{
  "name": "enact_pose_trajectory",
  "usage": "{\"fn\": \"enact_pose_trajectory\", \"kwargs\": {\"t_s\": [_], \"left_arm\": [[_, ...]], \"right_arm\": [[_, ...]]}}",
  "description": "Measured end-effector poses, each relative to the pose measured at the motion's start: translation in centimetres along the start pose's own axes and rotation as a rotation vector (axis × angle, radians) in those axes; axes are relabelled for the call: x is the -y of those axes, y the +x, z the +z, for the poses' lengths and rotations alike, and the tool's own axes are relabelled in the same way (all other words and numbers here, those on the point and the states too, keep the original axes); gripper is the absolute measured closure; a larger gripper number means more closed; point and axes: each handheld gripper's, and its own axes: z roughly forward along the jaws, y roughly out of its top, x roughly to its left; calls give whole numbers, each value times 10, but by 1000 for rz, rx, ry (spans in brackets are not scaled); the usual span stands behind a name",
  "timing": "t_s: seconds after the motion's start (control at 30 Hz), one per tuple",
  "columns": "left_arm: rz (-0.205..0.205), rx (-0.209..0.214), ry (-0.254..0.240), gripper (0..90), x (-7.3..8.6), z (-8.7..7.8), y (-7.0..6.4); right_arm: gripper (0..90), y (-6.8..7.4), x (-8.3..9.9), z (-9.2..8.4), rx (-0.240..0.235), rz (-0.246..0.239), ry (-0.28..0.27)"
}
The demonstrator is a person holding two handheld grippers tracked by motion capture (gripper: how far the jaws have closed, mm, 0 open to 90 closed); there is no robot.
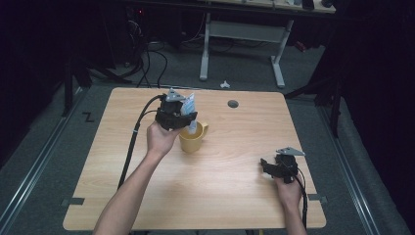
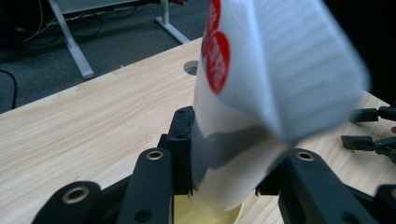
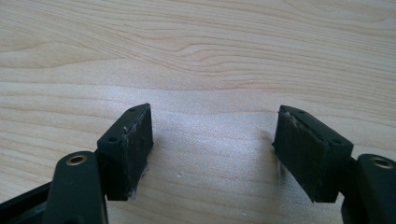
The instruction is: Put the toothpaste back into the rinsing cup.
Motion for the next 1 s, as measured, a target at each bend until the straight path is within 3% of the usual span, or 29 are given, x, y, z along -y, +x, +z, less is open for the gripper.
{"fn": "enact_pose_trajectory", "kwargs": {"t_s": [0.23, 1.0], "left_arm": [[11, -14, 15, 660, 4, 7, 0], [-19, -35, 21, 659, 22, 27, 1]], "right_arm": [[283, 0, 0, 0, 0, 0, 0], [283, 0, 0, 0, 1, 0, 0]]}}
